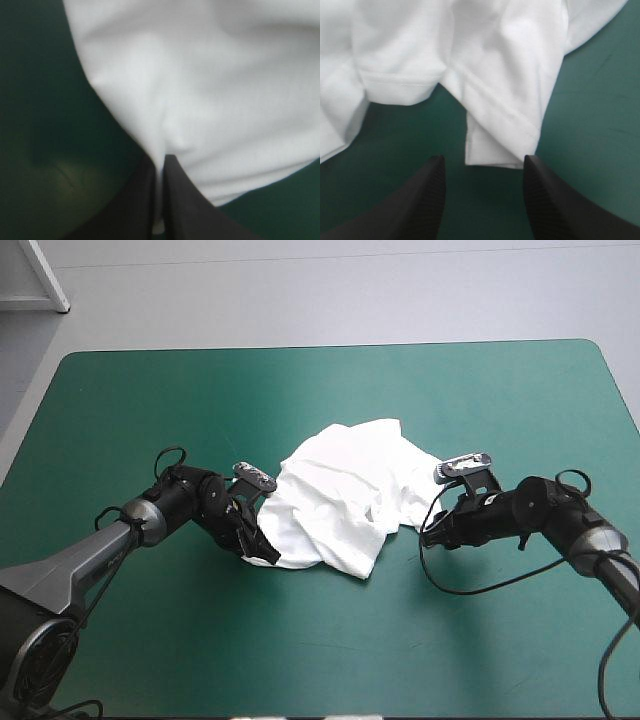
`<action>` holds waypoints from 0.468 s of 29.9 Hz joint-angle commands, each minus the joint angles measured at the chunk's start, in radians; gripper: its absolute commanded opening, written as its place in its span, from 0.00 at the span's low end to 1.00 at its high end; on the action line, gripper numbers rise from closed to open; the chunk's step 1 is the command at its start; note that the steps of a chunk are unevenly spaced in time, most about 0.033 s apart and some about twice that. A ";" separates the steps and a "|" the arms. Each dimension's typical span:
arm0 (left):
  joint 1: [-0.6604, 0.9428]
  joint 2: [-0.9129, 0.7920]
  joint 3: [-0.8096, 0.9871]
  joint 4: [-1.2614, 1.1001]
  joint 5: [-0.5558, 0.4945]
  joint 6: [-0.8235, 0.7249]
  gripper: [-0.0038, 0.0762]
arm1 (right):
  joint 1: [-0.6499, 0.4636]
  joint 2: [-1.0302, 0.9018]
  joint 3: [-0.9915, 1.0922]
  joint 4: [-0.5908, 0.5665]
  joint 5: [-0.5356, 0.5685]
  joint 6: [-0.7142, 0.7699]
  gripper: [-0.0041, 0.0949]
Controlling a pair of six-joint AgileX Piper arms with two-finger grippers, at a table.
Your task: Fold the cloth
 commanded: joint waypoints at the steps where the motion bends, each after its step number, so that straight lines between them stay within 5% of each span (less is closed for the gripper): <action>1: -0.001 -0.020 -0.013 0.012 0.003 0.001 0.07 | 0.006 0.037 -0.053 -0.040 -0.063 0.019 0.52; 11: -0.001 -0.020 -0.013 0.012 0.003 0.003 0.07 | 0.006 0.144 -0.087 -0.061 -0.083 0.014 0.52; 14: -0.001 -0.020 -0.013 0.020 0.003 0.003 0.07 | 0.006 0.170 -0.087 -0.050 -0.040 0.014 0.45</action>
